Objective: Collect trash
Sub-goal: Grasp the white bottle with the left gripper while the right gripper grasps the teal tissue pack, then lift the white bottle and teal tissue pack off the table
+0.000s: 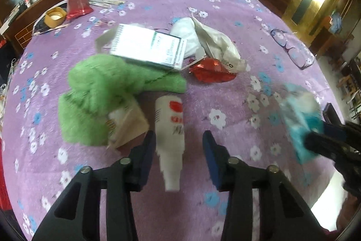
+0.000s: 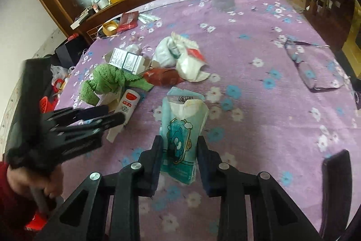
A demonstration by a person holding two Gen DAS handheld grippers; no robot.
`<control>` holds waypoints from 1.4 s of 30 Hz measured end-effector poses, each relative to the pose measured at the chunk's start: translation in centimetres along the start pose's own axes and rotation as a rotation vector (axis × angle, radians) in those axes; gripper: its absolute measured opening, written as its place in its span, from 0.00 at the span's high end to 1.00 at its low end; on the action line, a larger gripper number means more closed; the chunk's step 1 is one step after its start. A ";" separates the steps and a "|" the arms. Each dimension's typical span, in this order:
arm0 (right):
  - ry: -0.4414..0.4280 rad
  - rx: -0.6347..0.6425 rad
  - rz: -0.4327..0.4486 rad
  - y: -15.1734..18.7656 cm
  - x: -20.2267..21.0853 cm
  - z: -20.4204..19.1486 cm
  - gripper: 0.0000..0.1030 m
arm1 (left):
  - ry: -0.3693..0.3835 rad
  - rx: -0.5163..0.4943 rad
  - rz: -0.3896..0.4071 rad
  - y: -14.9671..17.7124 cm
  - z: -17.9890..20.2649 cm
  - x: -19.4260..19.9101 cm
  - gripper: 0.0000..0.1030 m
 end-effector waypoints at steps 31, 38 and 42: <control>-0.028 0.163 0.003 -0.1 -2.2 -9.2 0.69 | -0.082 0.113 0.258 5.8 -5.9 8.9 0.72; -0.034 0.194 -0.004 0.5 -2.8 -11.7 0.69 | -0.095 0.130 0.258 7.2 -7.6 9.4 0.72; -0.036 0.199 -0.005 0.6 -3.0 -12.4 0.69 | -0.100 0.134 0.256 7.6 -8.2 9.6 0.72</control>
Point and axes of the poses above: each gripper's, at about its wrist camera, not at the fingertips, and x roughly against the way its jaws point, z to its right, y to its underside, the point moved 10 cm from there along -x, roughly the way its jaws point, and after that the axes turned 8 degrees about -z, right-handed, at the moved point
